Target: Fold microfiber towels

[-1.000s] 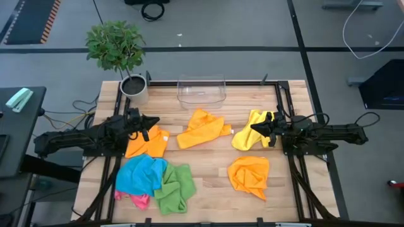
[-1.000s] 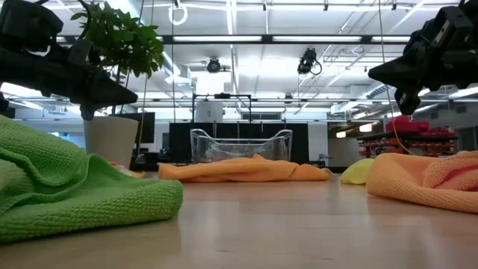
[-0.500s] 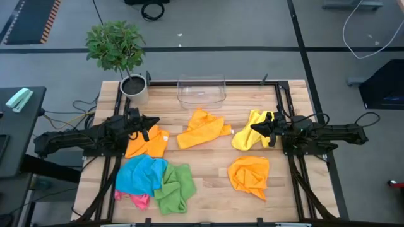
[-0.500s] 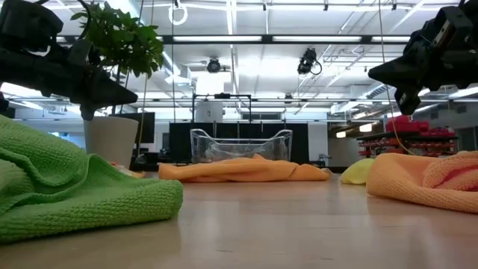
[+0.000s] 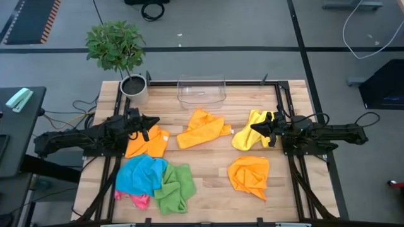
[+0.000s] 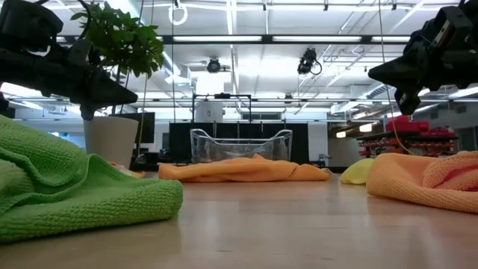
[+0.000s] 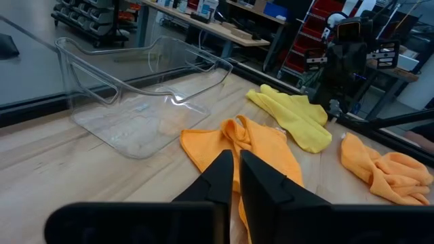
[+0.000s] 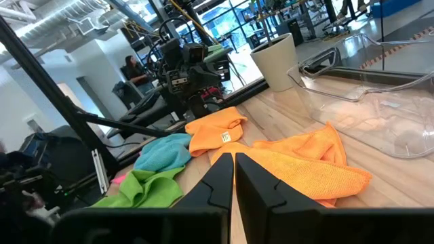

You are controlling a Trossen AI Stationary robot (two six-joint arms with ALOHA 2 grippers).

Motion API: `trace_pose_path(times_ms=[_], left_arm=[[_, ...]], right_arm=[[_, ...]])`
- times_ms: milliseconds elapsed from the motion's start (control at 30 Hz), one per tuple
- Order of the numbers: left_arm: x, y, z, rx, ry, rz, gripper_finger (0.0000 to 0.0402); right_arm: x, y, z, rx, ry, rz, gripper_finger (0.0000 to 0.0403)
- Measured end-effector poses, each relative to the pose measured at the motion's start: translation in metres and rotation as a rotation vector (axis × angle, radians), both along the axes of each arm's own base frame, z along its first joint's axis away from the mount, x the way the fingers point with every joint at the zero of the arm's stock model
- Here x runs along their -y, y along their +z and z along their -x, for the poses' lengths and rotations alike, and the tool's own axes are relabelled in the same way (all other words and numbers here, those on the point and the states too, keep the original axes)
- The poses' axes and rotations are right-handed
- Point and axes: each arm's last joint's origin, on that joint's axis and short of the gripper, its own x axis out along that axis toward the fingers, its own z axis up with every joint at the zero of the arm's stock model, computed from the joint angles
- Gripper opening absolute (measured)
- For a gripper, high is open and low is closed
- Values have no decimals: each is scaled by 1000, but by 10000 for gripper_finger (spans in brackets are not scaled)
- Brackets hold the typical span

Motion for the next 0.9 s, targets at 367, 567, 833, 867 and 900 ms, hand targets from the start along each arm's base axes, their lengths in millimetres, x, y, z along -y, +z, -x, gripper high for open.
trace_pose_path(times_ms=[367, 567, 833, 867, 900], left_arm=[[0, 2, 0, 147, 34, 268, 39], [0, 2, 0, 286, 76, 577, 35], [0, 5, -1, 366, 68, 680, 22], [1, 8, -1, 370, 34, 658, 20], [2, 11, -2, 373, -10, 632, 18]], right_arm=[[0, 0, 0, 0, 0, 0, 25], [0, 0, 0, -2, -3, 13, 25], [2, 9, 1, 80, -87, 68, 25], [3, 11, 1, 111, -97, 35, 25], [3, 13, 1, 133, -118, 15, 25]])
